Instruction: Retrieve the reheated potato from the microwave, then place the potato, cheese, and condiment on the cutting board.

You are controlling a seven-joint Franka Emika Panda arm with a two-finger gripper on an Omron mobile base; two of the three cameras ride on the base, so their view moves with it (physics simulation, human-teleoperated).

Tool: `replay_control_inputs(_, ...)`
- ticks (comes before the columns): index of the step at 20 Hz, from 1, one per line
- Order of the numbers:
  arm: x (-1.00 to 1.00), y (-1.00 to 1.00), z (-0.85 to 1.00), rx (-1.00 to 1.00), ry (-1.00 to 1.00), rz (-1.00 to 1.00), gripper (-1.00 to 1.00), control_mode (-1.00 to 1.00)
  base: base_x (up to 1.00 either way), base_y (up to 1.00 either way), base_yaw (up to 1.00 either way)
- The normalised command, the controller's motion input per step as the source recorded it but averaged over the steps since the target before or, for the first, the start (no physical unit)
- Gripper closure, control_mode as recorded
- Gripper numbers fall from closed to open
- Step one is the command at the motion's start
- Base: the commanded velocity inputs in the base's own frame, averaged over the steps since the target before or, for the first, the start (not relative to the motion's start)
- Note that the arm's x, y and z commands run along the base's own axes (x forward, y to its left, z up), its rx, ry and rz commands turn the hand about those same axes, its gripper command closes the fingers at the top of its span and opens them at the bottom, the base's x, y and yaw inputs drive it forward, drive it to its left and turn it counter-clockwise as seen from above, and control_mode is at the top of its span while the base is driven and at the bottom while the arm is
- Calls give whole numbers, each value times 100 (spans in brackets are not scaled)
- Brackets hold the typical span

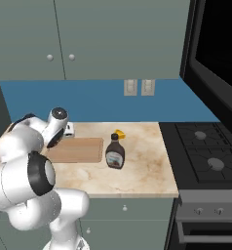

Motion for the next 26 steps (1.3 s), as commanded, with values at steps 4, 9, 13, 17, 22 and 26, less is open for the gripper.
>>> replay_control_inputs(4,45,35,-25,-13,6,-4,100,-100,0,0,0)
replay_control_inputs(9,32,20,-33,-25,0,-9,100,-100,0,0,0)
replay_control_inputs(13,11,14,-38,-27,0,-12,100,-100,0,0,0)
replay_control_inputs(17,16,12,-36,-17,0,-12,100,-100,0,0,0)
replay_control_inputs(22,15,12,-21,0,0,-12,100,-100,0,0,0)
replay_control_inputs(26,17,14,-14,1,0,-14,100,-100,0,0,0)
